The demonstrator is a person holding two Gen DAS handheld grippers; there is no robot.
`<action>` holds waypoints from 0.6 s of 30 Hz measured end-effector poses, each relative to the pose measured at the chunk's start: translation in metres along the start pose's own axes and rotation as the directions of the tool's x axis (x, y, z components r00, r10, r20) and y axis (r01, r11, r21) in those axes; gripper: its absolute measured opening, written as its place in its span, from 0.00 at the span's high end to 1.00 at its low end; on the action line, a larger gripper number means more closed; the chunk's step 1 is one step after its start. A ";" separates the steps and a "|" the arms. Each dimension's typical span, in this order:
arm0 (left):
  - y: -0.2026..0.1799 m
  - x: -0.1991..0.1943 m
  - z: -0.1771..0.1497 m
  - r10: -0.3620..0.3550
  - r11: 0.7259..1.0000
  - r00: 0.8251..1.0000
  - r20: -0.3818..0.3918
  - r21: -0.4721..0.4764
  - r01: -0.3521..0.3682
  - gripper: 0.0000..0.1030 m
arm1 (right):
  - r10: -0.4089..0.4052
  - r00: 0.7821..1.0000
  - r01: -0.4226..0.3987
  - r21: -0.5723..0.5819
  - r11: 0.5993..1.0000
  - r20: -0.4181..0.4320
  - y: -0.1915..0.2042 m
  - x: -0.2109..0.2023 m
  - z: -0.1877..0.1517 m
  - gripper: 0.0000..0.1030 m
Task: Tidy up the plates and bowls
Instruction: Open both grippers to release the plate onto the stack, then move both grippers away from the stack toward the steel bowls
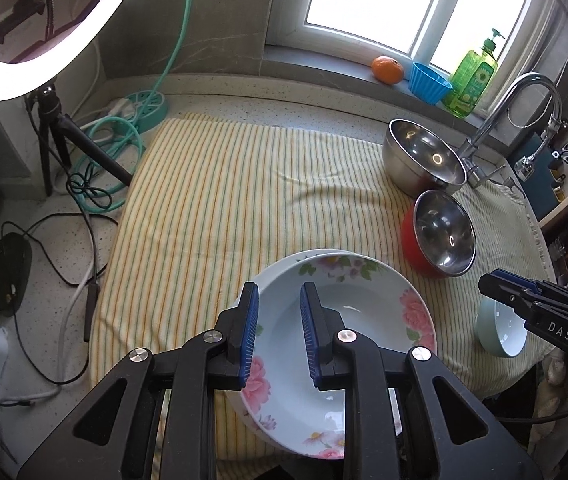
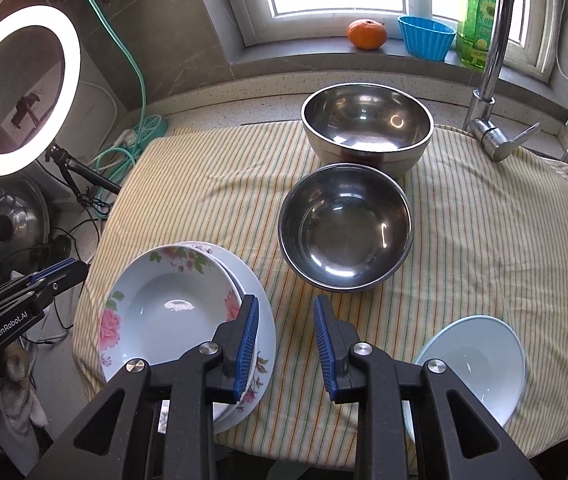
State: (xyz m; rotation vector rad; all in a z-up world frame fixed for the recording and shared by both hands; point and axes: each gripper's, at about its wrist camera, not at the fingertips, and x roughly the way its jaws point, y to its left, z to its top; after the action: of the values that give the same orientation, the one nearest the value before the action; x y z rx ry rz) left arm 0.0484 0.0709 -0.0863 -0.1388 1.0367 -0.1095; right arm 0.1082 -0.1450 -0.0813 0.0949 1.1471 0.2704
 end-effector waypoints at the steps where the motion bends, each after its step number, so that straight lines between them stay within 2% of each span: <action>1: -0.001 0.000 0.000 0.000 1.000 1.000 0.002 -0.002 0.000 0.78 | 0.007 1.000 -0.007 0.014 1.000 0.007 -0.003 -0.002 0.000 0.74; 6: -0.003 -0.002 0.004 0.001 1.000 1.000 0.012 -0.006 -0.001 0.78 | 0.032 0.999 -0.034 0.061 0.998 0.042 -0.014 -0.012 -0.001 0.64; 8: -0.005 -0.003 0.007 0.007 1.000 1.000 0.017 0.004 -0.007 0.78 | 0.038 0.998 -0.042 0.070 0.997 0.049 -0.017 -0.016 0.000 0.63; 11: -0.007 -0.005 0.010 0.009 1.000 1.000 0.027 0.006 -0.009 0.78 | 0.021 0.999 -0.025 0.090 0.996 0.041 -0.024 -0.020 0.003 0.57; 18: -0.009 -0.006 0.022 0.005 1.000 0.999 0.044 -0.004 -0.005 0.78 | 0.033 0.996 -0.044 0.121 0.992 0.086 -0.037 -0.037 0.010 0.56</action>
State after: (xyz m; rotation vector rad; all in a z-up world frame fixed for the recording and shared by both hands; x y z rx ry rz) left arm 0.0645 0.0646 -0.0687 -0.1420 0.9937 -0.0998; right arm 0.1090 -0.1895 -0.0525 0.2353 1.0792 0.2277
